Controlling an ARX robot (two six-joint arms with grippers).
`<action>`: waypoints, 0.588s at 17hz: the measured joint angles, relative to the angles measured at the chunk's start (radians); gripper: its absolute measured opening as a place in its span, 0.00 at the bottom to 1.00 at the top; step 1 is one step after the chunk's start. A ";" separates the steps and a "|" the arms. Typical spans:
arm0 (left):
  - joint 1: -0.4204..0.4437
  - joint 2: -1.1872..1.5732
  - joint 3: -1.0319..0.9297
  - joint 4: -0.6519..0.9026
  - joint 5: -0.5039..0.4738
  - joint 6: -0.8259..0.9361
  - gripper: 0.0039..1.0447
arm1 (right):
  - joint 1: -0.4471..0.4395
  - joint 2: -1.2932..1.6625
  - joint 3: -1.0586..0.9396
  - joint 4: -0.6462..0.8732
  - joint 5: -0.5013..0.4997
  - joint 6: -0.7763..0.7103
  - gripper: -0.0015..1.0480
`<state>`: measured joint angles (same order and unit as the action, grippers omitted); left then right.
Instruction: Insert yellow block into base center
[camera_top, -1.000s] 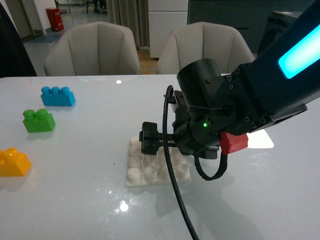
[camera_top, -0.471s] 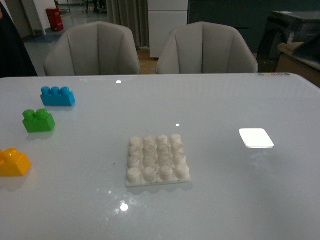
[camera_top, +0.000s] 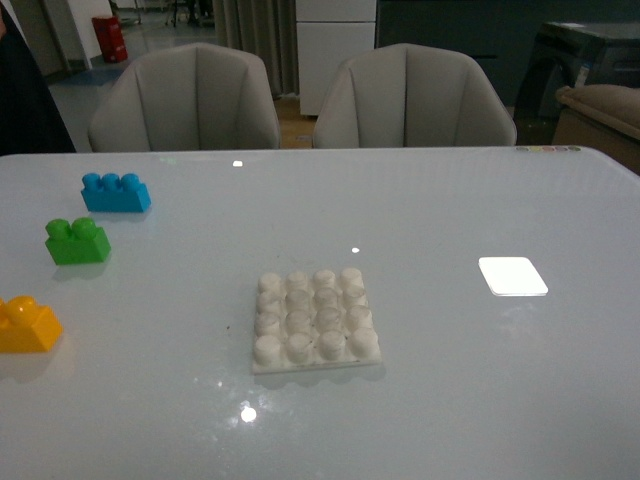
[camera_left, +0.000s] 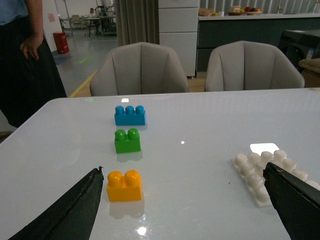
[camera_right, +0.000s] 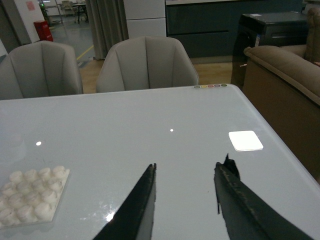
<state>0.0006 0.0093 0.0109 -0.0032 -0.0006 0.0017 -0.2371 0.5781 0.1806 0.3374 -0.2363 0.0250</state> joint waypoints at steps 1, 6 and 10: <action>0.000 0.000 0.000 0.000 0.000 0.000 0.94 | 0.000 -0.069 -0.011 -0.043 0.000 -0.003 0.28; 0.000 0.000 0.000 0.000 0.000 0.000 0.94 | 0.016 -0.177 -0.038 -0.076 0.018 -0.011 0.14; 0.000 0.000 0.000 0.000 0.000 0.000 0.94 | 0.082 -0.234 -0.076 -0.104 0.077 -0.019 0.02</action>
<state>0.0006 0.0093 0.0109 -0.0032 -0.0006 0.0017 -0.1547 0.3439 0.1047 0.2333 -0.1596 0.0059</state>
